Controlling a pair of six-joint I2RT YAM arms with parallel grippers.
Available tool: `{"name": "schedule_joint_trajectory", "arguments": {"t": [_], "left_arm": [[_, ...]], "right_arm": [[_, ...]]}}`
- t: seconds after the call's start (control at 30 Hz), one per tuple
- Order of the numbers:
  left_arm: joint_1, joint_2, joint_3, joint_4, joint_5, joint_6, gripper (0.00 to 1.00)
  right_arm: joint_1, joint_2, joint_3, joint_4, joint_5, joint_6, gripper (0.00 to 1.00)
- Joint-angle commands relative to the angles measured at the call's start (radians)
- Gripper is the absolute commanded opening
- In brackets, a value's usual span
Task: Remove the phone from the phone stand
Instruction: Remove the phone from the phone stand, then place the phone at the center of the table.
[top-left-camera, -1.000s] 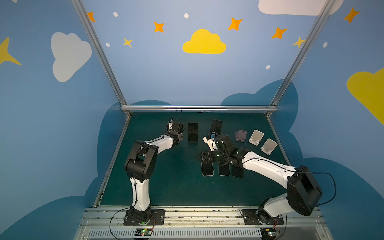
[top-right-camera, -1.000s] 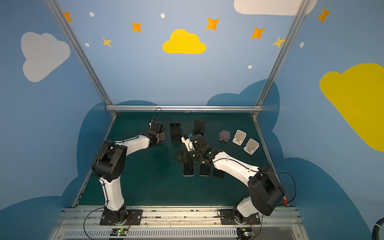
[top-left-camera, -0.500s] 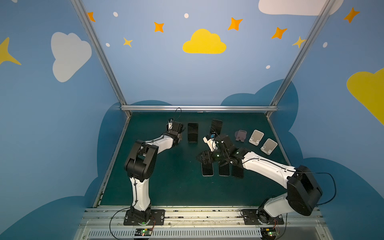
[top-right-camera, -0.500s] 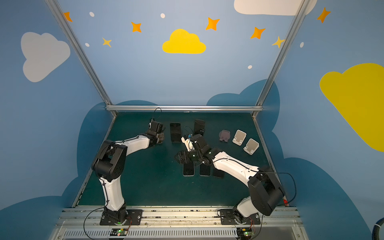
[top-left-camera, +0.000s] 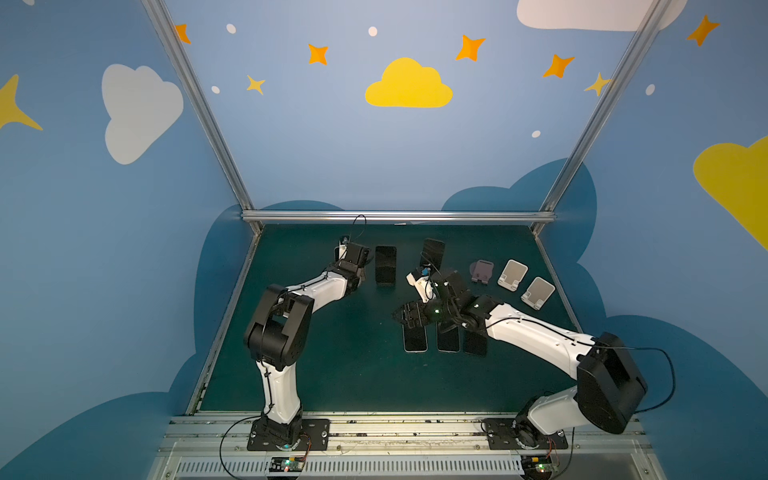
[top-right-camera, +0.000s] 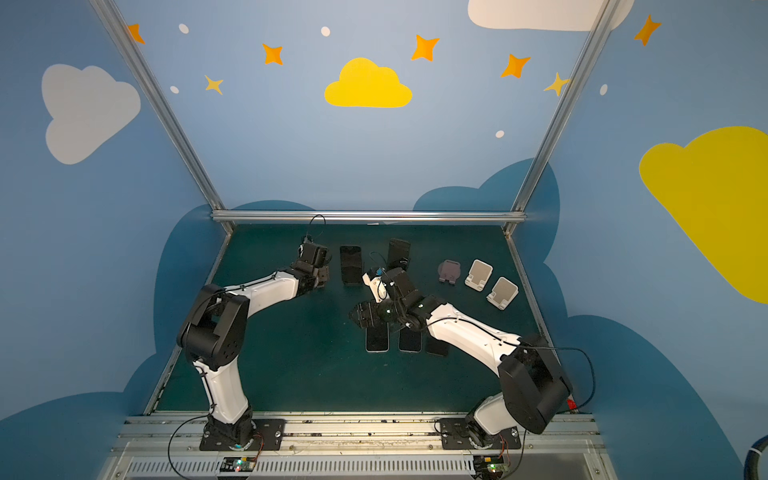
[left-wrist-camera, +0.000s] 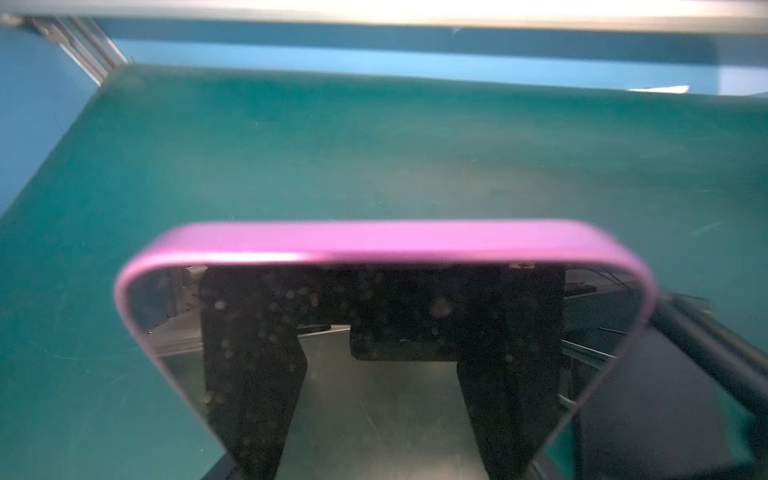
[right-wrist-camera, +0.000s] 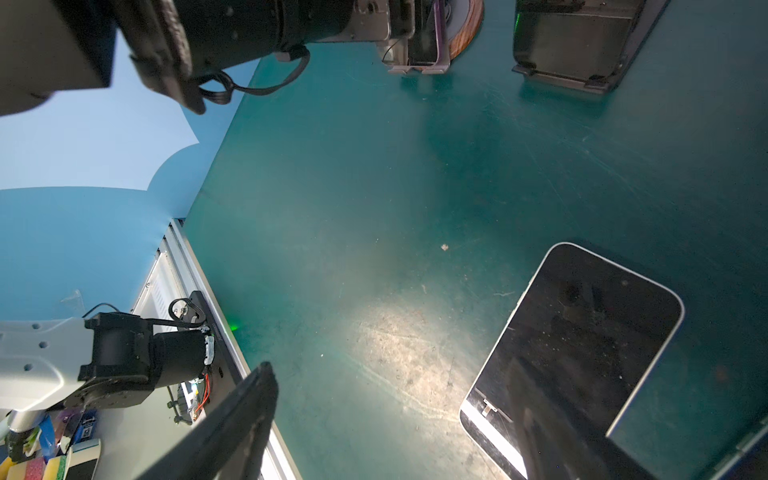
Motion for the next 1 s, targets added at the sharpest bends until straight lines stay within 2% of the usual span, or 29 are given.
{"name": "schedule_joint_trajectory", "arguments": {"t": [0.0, 0.4, 0.6, 0.8, 0.97], "left_arm": [[-0.008, -0.044, 0.001, -0.015, -0.036, 0.017, 0.67], [-0.035, -0.164, -0.037, -0.079, -0.070, -0.008, 0.65], [-0.075, -0.236, -0.058, -0.159, -0.060, -0.042, 0.65], [-0.162, -0.300, -0.087, -0.284, -0.039, -0.088, 0.65], [-0.272, -0.350, -0.128, -0.361, -0.011, -0.136, 0.65]], "right_arm": [[-0.003, -0.033, 0.020, -0.016, 0.005, -0.009, 0.87], [-0.008, -0.074, 0.004, -0.022, 0.048, -0.013, 0.86], [-0.045, -0.133, -0.046, -0.027, 0.079, 0.009, 0.86], [-0.127, -0.199, -0.103, -0.032, 0.086, 0.088, 0.85], [-0.165, -0.260, -0.151, -0.038, 0.087, 0.111, 0.85]]}}
